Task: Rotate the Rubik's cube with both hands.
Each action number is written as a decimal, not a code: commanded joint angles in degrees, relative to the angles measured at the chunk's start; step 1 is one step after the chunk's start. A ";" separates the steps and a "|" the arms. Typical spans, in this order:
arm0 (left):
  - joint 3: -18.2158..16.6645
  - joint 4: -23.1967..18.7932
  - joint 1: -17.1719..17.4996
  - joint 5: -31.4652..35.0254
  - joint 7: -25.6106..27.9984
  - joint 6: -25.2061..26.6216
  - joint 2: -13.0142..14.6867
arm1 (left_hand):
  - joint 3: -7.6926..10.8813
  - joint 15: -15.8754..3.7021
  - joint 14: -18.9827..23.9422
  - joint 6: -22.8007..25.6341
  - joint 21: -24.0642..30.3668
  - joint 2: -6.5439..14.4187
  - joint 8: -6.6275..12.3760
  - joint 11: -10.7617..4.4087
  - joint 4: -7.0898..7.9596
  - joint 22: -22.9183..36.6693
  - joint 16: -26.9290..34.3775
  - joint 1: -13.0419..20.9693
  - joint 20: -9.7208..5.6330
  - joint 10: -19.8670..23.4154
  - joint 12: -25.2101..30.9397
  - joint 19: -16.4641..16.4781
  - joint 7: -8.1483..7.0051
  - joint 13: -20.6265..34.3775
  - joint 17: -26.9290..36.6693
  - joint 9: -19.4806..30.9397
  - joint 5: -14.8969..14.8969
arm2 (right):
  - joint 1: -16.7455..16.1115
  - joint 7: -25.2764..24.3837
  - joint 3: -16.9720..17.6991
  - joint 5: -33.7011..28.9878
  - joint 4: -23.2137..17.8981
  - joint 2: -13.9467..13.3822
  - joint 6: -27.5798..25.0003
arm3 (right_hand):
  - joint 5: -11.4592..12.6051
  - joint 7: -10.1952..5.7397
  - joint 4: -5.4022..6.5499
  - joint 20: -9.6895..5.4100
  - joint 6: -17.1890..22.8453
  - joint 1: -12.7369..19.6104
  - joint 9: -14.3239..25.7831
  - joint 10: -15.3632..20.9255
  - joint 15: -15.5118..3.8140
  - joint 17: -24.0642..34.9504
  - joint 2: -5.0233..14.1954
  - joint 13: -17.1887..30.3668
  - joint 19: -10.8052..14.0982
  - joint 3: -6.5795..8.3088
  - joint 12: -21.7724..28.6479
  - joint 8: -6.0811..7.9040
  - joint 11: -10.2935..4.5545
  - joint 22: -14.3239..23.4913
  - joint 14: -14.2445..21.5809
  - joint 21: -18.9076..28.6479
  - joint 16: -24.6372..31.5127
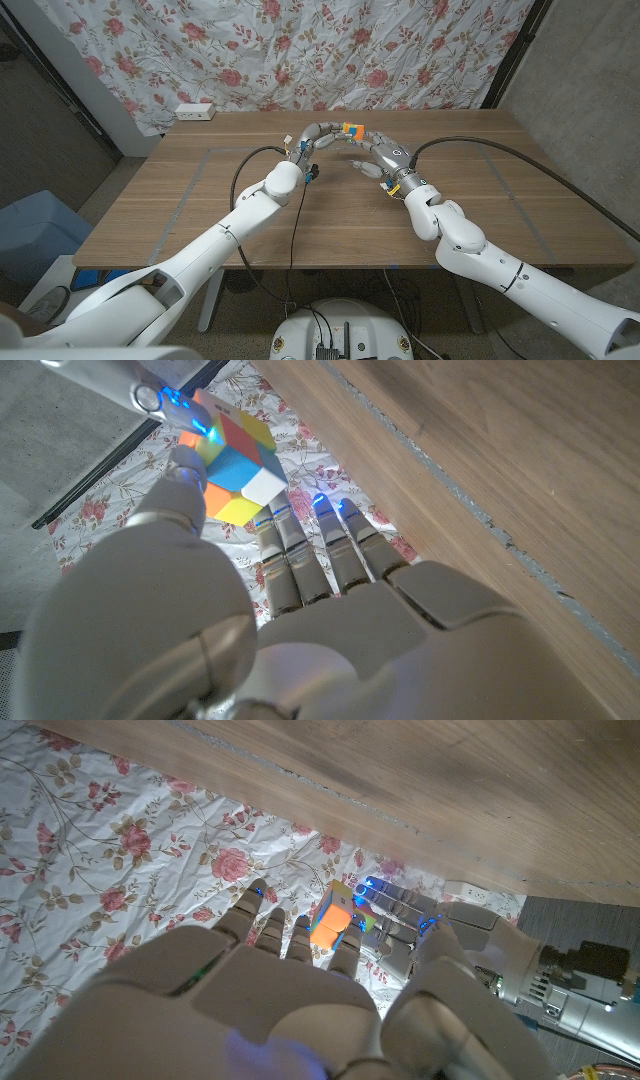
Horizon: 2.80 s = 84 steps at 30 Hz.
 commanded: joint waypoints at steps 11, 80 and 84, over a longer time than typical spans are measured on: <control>0.28 -0.72 0.12 0.71 0.08 0.62 0.55 | -0.06 -7.00 0.61 2.36 0.19 1.90 0.20 -3.58 0.26 0.09 -0.13 0.43 0.06 4.27 0.29 0.69 0.86 0.41 0.12 0.23 0.20 | 0.01 -1.52 -0.35 1.04 -0.04 -0.18 -0.47 | 0.03 -0.01 -0.20 -0.28 0.16 0.57 0.15 0.19 -0.05 0.25 0.13 -0.01 0.18 0.26 0.03 -0.22 -0.03 0.22 -0.40 -0.03 0.03; 2.16 -5.60 -2.62 7.38 -4.21 6.49 6.80 | -0.39 -7.02 0.69 2.73 0.15 2.05 -0.24 -3.56 0.17 0.10 -0.27 0.63 0.14 4.48 -0.22 0.70 0.73 0.71 0.07 0.35 0.22 | -5.65 -13.48 12.38 24.25 1.07 -1.44 14.24 | -0.38 0.04 -0.14 -1.74 -0.23 0.19 0.15 5.02 1.14 0.06 -0.63 -0.07 5.04 -0.09 1.01 -0.88 0.04 0.15 3.09 0.90 1.25; 2.53 -6.38 -3.14 8.63 -5.00 7.30 7.60 | -0.41 -7.01 0.69 2.75 0.17 2.06 -0.26 -3.55 0.18 0.10 -0.27 0.62 0.14 4.45 -0.26 0.76 0.68 0.73 0.07 0.36 0.22 | -5.56 -13.87 12.91 25.95 1.70 -1.35 15.15 | -0.42 0.06 -0.11 -1.73 -0.77 0.11 0.14 5.27 1.13 0.02 -0.71 -0.09 5.08 -0.16 1.03 -1.02 0.14 0.15 3.28 0.83 1.28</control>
